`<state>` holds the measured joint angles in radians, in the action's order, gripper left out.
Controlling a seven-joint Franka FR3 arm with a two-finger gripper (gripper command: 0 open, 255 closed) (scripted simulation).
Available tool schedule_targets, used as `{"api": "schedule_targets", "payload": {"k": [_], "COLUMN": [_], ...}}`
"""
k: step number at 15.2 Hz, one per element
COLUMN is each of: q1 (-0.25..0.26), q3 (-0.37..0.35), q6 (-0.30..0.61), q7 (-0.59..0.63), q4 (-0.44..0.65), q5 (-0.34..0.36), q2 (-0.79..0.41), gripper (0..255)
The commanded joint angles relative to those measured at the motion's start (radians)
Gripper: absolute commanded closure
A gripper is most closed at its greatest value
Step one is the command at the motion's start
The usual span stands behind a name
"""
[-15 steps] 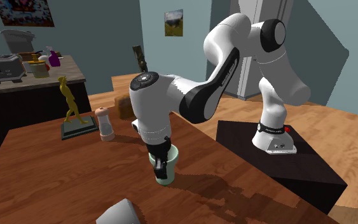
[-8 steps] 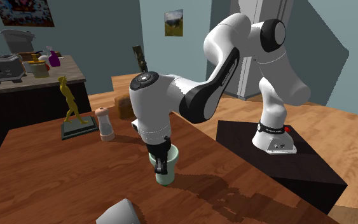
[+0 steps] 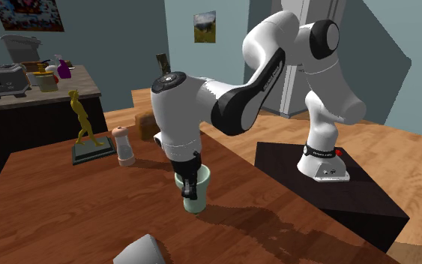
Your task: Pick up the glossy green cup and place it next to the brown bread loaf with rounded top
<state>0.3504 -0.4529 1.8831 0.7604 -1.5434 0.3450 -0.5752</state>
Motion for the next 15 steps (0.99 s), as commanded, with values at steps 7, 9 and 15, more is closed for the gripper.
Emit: {"api": "schedule_targets", "payload": {"k": [7, 9, 15], "q1": [-0.003, -0.002, 0.001], "q3": [-0.012, -0.014, -0.020], "q6": [-0.085, -0.107, -0.176], "q7": [-0.019, -0.024, -0.037], "q4": [0.049, 0.065, 0.118], "q5": [-0.022, -0.026, -0.037], "q2": [0.041, 0.049, 0.067], "gripper": [255, 255, 255]}}
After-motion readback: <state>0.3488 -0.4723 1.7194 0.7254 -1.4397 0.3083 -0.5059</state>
